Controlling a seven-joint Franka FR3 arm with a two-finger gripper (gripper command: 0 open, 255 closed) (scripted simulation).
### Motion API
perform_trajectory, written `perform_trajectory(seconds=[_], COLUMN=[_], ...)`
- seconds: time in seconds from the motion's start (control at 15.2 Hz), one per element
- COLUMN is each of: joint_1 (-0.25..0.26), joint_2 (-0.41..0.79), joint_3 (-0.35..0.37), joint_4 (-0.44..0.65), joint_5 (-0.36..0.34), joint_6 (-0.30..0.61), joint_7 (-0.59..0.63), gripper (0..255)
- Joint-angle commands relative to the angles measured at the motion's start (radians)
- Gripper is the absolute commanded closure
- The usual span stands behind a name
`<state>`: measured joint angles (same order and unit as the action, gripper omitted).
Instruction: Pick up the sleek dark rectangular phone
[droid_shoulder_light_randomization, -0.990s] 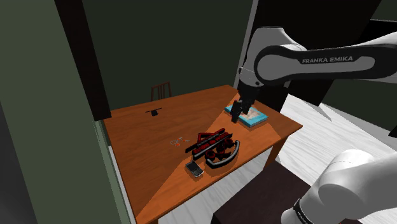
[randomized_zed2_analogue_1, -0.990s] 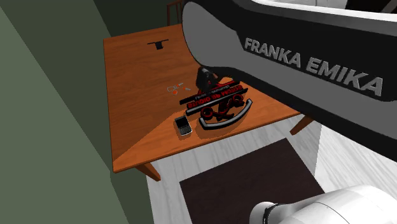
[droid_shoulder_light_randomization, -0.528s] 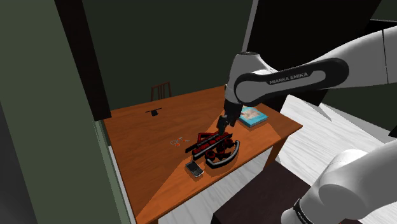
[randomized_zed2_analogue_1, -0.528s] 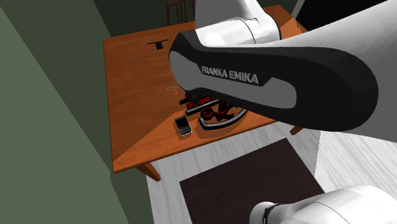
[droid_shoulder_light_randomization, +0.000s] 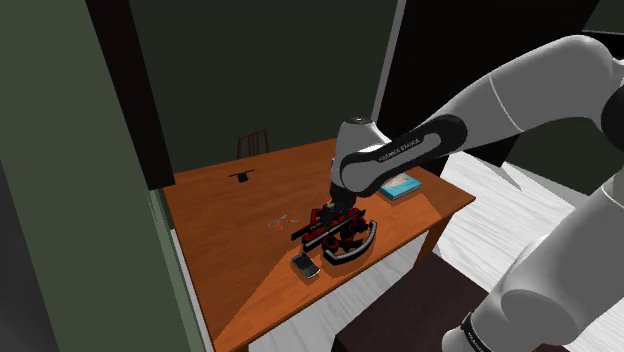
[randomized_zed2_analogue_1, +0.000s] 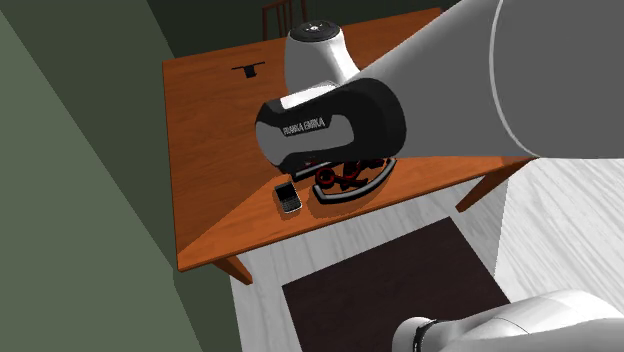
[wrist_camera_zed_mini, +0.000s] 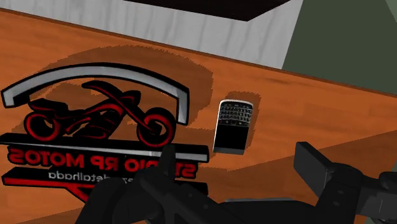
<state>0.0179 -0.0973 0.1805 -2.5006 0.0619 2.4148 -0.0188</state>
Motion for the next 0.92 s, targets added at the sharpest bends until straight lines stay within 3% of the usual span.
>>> perform_trajectory(seconds=[0.0,0.86], joint_1=[0.002,0.068], joint_2=[0.075,0.612], joint_3=[0.006,-0.022], joint_4=[0.011,0.271], joint_5=[-0.009,-0.111], joint_6=[0.059,0.302], joint_7=[0.013,0.11], gripper=[0,0])
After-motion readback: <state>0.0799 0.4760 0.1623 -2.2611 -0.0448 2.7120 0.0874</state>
